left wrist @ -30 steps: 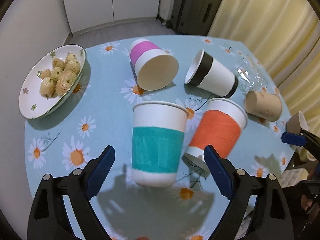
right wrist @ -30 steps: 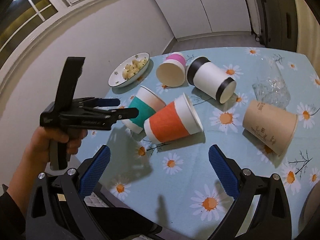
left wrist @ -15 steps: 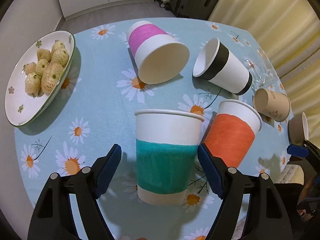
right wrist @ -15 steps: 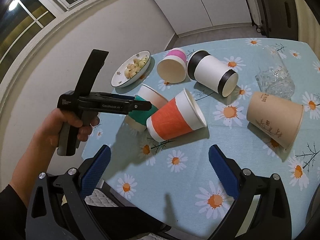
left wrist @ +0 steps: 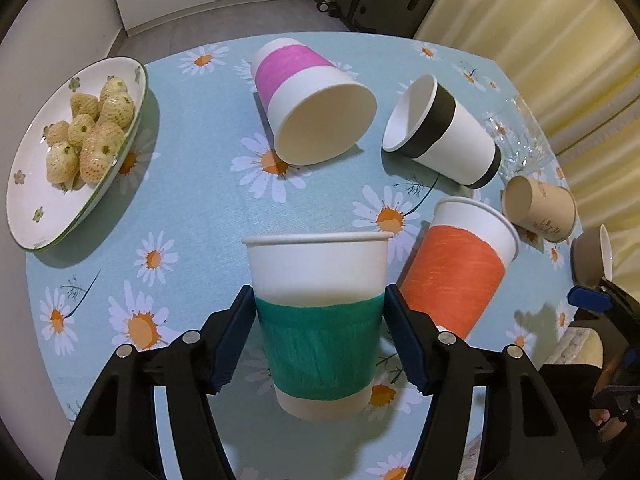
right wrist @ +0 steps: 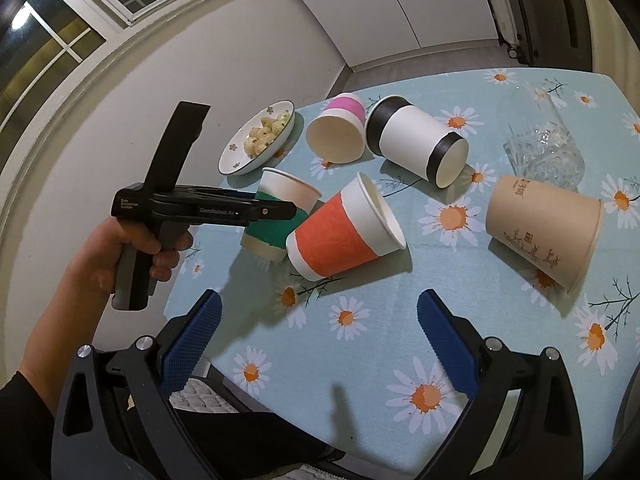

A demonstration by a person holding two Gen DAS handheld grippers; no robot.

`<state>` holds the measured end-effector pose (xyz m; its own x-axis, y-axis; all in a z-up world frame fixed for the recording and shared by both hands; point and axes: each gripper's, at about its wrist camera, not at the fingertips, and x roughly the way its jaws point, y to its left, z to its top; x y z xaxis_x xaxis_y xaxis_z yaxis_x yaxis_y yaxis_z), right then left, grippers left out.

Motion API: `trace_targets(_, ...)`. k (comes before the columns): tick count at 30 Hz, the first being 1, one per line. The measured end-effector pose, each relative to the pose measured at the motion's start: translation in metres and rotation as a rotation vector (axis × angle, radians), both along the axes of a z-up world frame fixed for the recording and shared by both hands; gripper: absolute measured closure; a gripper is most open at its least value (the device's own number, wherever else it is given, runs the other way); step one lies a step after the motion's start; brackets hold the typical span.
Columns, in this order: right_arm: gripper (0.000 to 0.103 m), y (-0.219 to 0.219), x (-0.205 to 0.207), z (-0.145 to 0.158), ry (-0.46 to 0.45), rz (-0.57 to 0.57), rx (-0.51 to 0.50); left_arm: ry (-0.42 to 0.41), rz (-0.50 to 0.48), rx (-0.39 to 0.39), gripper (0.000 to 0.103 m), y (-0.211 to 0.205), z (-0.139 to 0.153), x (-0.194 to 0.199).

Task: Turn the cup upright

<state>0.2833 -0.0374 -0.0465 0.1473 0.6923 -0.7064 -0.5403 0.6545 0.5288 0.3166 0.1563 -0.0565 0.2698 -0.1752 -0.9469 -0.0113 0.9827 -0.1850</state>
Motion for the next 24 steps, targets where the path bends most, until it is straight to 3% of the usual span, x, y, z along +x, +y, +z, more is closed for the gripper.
trace_targets(4,0.005,-0.003,0.0,0.004,0.018,0.01,0.032,-0.007,0.022,-0.021,0.04,0.002,0.014,-0.01)
trace_targets(14,0.005,-0.024,0.002,0.006,0.17,0.021,0.172,-0.047,0.137,-0.131,0.04,-0.014,0.047,-0.066)
trace_targets(18,0.005,-0.036,-0.001,0.006,0.213,0.026,0.19,-0.057,0.173,-0.172,0.04,-0.033,0.046,-0.087)
trace_targets(24,0.005,-0.056,-0.008,-0.001,0.237,0.028,0.139,-0.053,0.169,-0.209,0.04,-0.073,0.027,-0.101)
